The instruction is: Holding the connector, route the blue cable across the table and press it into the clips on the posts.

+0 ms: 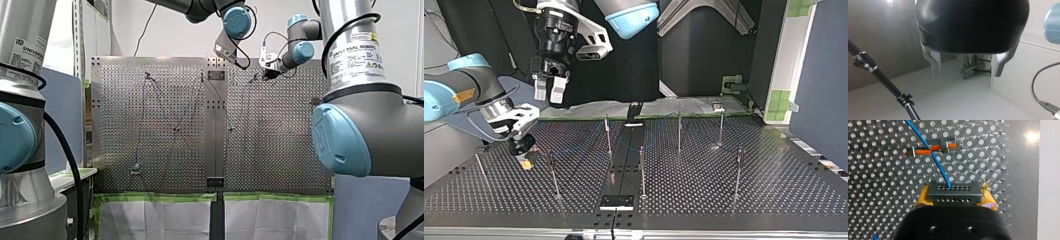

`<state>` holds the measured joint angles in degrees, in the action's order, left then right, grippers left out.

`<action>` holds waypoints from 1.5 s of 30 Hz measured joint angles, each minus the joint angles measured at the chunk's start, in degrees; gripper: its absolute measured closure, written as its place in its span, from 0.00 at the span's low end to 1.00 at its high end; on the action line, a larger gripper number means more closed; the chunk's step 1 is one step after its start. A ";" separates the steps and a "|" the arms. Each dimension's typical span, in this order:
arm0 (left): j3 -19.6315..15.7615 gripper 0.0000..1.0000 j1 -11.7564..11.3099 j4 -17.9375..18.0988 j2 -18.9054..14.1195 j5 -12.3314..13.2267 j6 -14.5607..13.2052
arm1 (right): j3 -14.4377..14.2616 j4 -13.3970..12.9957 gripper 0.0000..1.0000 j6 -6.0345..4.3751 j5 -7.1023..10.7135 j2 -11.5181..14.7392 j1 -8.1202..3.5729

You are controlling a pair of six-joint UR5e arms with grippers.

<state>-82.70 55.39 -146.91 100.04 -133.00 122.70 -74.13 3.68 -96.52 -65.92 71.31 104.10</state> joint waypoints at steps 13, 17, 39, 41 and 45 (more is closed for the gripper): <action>-7.15 0.01 -1.20 7.14 5.89 3.95 4.86 | -0.01 0.00 1.00 0.16 -0.09 -0.09 0.24; -9.45 0.01 -1.53 9.41 8.17 5.02 6.34 | -0.01 0.00 1.00 0.17 -0.09 -0.12 0.26; -22.02 0.01 -4.67 21.53 16.27 4.46 6.44 | -0.01 -0.09 1.00 0.25 -0.11 -0.62 0.27; -23.16 0.01 -5.39 22.13 16.31 3.81 5.43 | -0.01 -0.09 1.00 0.26 -0.10 -0.69 0.27; -25.50 0.01 -7.39 23.89 16.28 2.14 3.18 | -0.01 -0.09 1.00 0.28 -0.03 -0.79 0.27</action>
<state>-108.20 48.00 -123.01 116.32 -130.85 125.88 -74.14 3.59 -96.24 -65.96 70.51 104.37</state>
